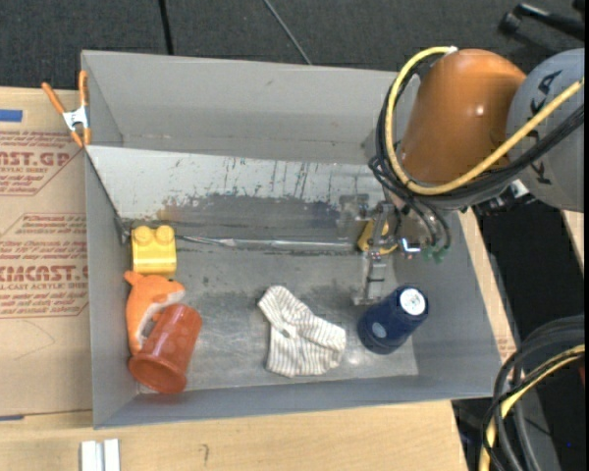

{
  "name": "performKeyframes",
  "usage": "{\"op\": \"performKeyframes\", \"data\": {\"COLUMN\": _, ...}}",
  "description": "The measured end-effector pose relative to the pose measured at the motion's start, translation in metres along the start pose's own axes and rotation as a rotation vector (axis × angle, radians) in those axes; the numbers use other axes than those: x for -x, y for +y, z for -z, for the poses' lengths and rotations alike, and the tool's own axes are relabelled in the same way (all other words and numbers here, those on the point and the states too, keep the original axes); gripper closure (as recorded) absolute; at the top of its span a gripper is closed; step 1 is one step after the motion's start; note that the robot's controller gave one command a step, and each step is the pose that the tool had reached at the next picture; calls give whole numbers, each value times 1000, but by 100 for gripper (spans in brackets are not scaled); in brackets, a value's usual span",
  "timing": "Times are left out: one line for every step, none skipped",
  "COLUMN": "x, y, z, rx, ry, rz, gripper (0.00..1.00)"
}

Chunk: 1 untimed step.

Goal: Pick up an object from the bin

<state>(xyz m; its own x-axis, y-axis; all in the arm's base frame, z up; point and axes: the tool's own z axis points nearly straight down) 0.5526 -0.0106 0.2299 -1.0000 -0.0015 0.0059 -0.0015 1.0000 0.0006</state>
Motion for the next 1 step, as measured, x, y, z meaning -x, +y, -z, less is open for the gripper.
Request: {"op": "performKeyframes", "data": {"x": 1, "y": 0, "z": 5, "rx": 0, "ry": -8, "rz": 0, "gripper": 0}}
